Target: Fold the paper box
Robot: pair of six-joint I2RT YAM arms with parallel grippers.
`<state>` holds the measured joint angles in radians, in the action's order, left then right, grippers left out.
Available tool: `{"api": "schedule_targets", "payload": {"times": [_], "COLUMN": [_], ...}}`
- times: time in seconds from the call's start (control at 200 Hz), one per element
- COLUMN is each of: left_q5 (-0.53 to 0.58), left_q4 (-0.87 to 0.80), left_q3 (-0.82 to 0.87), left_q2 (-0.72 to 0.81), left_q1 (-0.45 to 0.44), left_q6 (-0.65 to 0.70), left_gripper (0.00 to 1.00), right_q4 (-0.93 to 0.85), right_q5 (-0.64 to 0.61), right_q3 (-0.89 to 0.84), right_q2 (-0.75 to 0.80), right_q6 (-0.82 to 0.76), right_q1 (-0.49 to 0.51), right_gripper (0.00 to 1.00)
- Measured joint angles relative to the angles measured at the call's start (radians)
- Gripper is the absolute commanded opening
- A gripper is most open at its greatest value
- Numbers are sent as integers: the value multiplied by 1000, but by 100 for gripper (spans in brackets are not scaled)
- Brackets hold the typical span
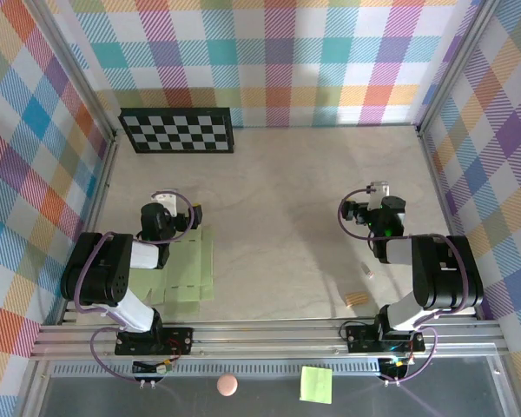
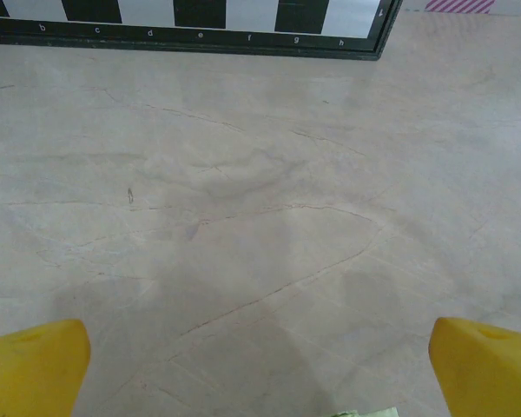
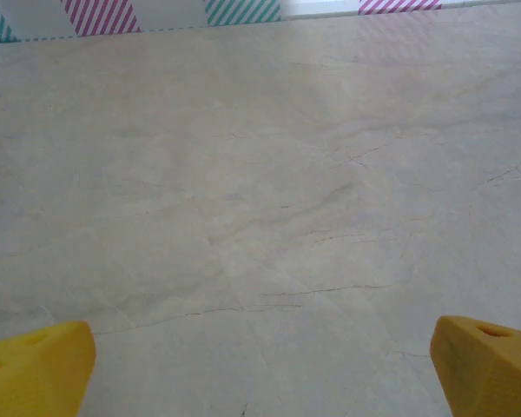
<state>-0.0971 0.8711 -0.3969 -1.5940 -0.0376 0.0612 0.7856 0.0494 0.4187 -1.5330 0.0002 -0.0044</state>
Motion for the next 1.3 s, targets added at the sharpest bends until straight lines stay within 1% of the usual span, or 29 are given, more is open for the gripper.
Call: {"api": "schedule_targets", "payload": {"times": [0.82, 1.155, 1.3], "left_q5": [1, 23, 31], "left_q4": [0, -3, -16], "left_q3": [0, 0, 4], "left_q2": [0, 0, 35], "left_q1": [0, 1, 1], "left_q6": [0, -9, -11], "left_gripper": [100, 100, 100], "right_q4": [0, 0, -46], "right_q5": [0, -2, -7], "right_q3": [0, 0, 0], "right_q2": [0, 0, 41], "right_q6": [0, 0, 0], "right_q1": [0, 0, 0], "right_gripper": [99, 99, 99]}}
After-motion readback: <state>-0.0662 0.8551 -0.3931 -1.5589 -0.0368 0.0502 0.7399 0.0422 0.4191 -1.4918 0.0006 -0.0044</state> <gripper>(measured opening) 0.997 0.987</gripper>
